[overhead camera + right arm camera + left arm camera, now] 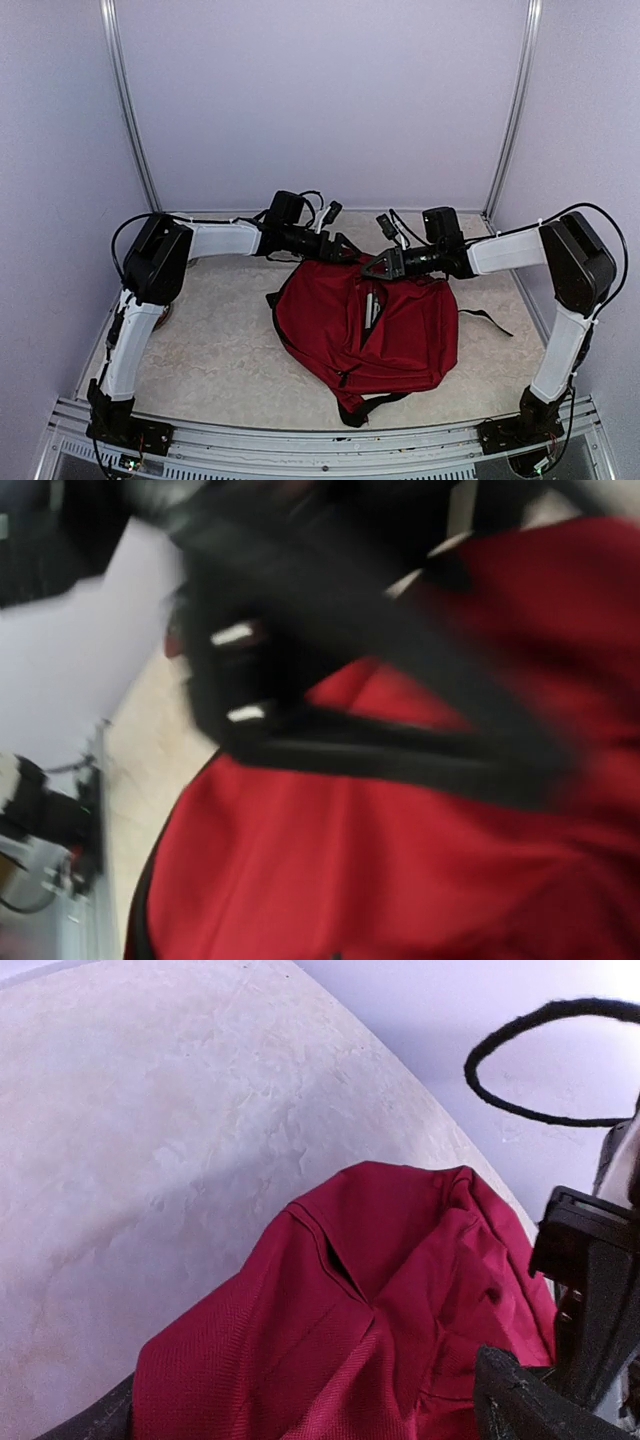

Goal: Pack the student bag
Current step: Grab the lower front pocket of the student bag.

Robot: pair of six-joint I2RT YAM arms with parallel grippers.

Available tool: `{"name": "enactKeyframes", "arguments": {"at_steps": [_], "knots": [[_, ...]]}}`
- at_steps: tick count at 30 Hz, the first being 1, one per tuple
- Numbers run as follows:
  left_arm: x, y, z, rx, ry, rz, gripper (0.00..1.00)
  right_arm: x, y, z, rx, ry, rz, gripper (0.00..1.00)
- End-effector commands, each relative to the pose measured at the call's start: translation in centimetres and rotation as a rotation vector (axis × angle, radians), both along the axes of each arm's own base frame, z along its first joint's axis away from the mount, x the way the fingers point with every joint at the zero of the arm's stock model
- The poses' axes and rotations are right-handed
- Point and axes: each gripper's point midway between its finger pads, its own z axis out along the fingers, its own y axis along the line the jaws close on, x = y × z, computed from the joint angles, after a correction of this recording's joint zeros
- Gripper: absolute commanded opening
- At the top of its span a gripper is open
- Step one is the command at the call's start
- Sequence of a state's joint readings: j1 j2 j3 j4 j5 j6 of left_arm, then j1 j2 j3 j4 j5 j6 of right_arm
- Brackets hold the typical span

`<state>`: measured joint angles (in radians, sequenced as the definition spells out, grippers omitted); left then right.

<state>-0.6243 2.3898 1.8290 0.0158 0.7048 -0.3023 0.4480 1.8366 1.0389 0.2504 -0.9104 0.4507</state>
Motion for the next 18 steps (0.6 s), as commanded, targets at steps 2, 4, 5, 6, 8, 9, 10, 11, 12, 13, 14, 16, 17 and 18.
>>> {"name": "enactKeyframes", "arguments": {"at_steps": [2, 4, 5, 6, 8, 9, 10, 11, 12, 13, 14, 16, 17, 18], "knots": [[-3.9, -2.8, -4.4, 0.134, -0.011, -0.173, 0.99, -1.3, 0.0, 1.7, -0.074, -0.191, 0.017, 0.0], [-3.8, -2.7, -5.1, 0.146, -0.009, -0.17, 0.99, -1.7, -0.1, 2.0, -0.063, -0.235, 0.019, 0.0], [-3.4, -2.5, -5.1, 0.143, -0.008, -0.161, 0.99, -1.8, -0.1, 2.1, -0.064, -0.246, 0.02, 0.0], [-3.1, -2.1, -5.1, 0.138, 0.005, -0.149, 0.99, -1.7, -0.2, 2.2, -0.068, -0.254, 0.017, 0.0], [-2.8, -0.8, -4.4, 0.112, 0.031, -0.11, 0.96, -1.0, -0.6, 2.5, -0.08, -0.261, -0.01, 0.0], [-2.6, 0.1, -3.9, 0.104, 0.038, -0.082, 0.92, -0.4, -1.0, 2.8, -0.08, -0.262, -0.032, 0.0], [-2.8, 1.3, -3.0, 0.102, 0.035, -0.047, 0.87, 0.1, -1.3, 3.1, -0.077, -0.261, -0.052, 0.0], [-3.0, 2.6, -3.2, 0.117, 0.035, -0.016, 0.82, 0.6, -1.6, 3.4, -0.072, -0.266, -0.067, 0.0], [-3.6, 3.9, -3.1, 0.13, 0.03, 0.011, 0.8, 0.9, -1.6, 3.7, -0.068, -0.274, -0.075, 0.0], [-4.6, 5.1, -3.1, 0.14, 0.031, 0.028, 0.8, 1.3, -1.6, 3.8, -0.07, -0.28, -0.08, 0.0], [-5.9, 6.2, -3.4, 0.148, 0.039, 0.039, 0.8, 1.4, -1.4, 3.6, -0.073, -0.278, -0.075, 0.0], [-9.3, 8.2, -4.1, 0.161, 0.066, 0.043, 0.79, 1.0, -0.7, 2.7, -0.067, -0.257, -0.046, 0.0], [-10.9, 8.9, -4.3, 0.168, 0.078, 0.044, 0.8, 0.6, 0.0, 2.3, -0.064, -0.25, -0.019, 0.0], [-12.6, 9.5, -4.3, 0.174, 0.081, 0.042, 0.8, 0.0, 0.7, 1.7, -0.068, -0.247, 0.015, 0.0]]}}
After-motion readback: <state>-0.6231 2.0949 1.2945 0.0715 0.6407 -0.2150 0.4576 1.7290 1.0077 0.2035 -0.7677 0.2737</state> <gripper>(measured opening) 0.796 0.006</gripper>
